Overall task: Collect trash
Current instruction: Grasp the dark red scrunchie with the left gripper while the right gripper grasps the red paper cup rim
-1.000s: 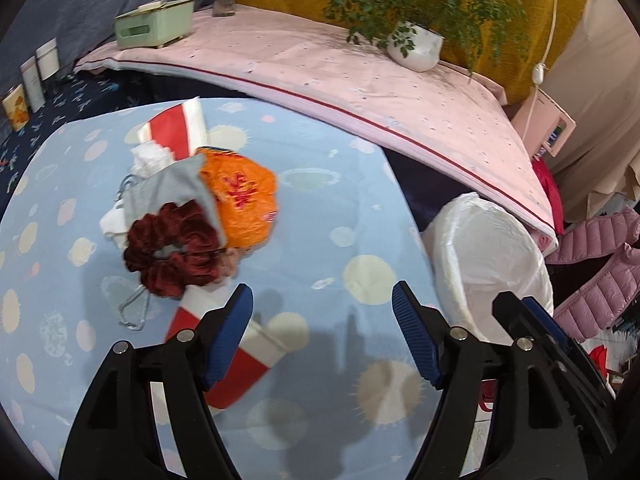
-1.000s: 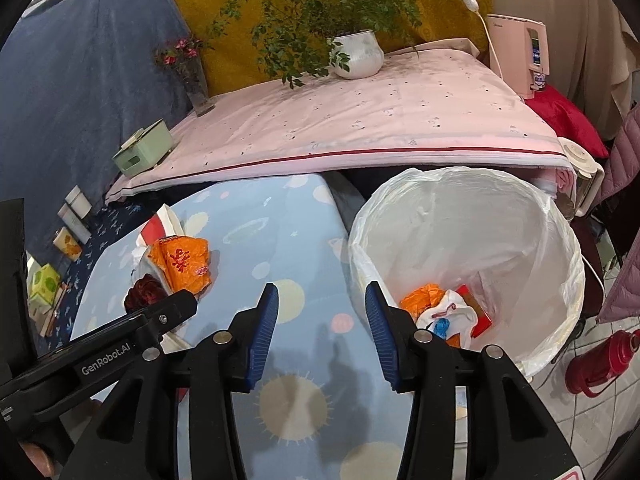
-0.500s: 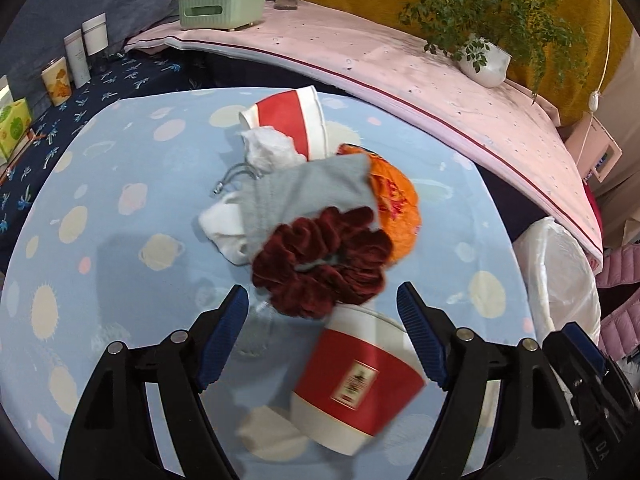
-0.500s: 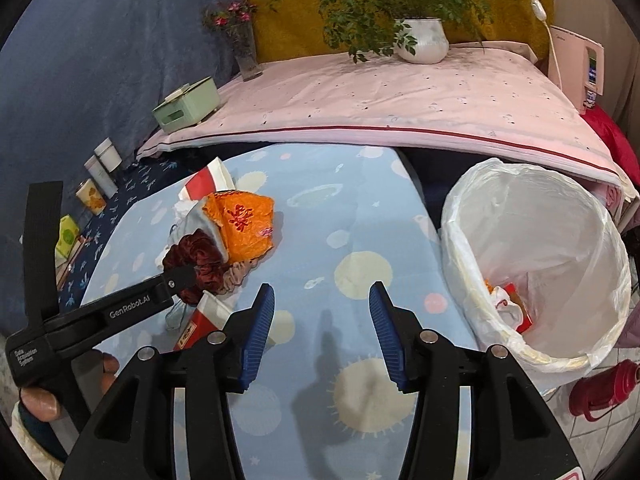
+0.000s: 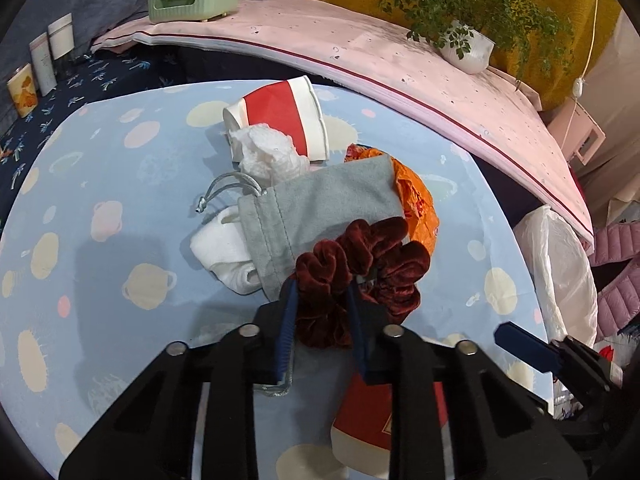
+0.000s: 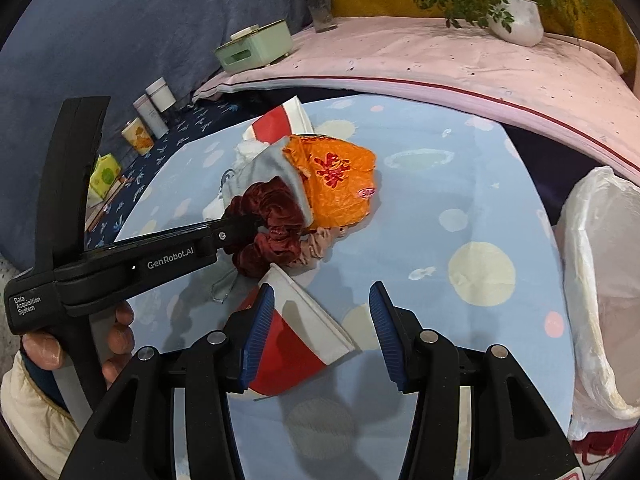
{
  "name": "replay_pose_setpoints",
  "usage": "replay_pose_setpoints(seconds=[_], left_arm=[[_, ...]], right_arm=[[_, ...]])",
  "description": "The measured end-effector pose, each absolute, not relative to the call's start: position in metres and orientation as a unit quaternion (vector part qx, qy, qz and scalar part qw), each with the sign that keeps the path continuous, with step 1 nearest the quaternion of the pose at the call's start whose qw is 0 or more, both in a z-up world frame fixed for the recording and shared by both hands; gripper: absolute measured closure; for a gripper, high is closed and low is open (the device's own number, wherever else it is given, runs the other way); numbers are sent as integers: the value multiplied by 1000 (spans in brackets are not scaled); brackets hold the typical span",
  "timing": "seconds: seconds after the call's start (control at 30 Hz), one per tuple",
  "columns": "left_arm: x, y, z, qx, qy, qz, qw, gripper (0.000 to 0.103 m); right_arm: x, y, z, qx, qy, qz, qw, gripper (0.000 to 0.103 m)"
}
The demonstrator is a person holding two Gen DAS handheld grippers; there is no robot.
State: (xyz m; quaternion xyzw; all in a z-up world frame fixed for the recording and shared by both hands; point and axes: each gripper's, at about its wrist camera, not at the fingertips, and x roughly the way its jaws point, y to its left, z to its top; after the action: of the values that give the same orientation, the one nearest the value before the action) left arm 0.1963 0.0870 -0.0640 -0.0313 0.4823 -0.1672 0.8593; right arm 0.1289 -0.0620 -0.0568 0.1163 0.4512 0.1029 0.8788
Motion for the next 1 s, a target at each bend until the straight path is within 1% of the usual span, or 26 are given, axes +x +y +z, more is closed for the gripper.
replay_pose_setpoints(seconds=[0.1,0.3,0.43,0.5,0.53,0.6,0.7,0.77,0.9,0.97,1.0], left_arm=[[191,89,-65,-30,480,-174,859,90],[178,96,-65,-32,484,-169,858,92],[163,98,-67,-30,491,-166,855,94],[156,99,-69,-31,495,-165,852,96],[151,99,-70,-30,498,-165,851,96],[144,98,-73,-26,505,-164,847,103],[135,99,-76,-26,511,-162,844,103],[128,100,-78,-25,513,-162,843,103],[120,99,-77,-22,511,-160,844,103],[119,100,-75,-26,510,-165,844,103],[118,100,-74,-26,510,-164,844,101]], right_arm=[[135,-60,-63,114,462,118,872,54],[133,-58,-71,116,481,145,857,54],[121,-55,-71,108,484,160,853,57],[113,-53,-71,108,487,171,850,59],[110,-53,-72,108,489,177,847,63],[102,-51,-72,105,492,189,843,66],[90,-47,-74,99,497,205,837,69],[83,-44,-76,98,501,214,833,73],[73,-39,-81,101,506,225,826,77],[69,-38,-82,111,504,233,824,84],[67,-39,-81,117,502,236,824,85]])
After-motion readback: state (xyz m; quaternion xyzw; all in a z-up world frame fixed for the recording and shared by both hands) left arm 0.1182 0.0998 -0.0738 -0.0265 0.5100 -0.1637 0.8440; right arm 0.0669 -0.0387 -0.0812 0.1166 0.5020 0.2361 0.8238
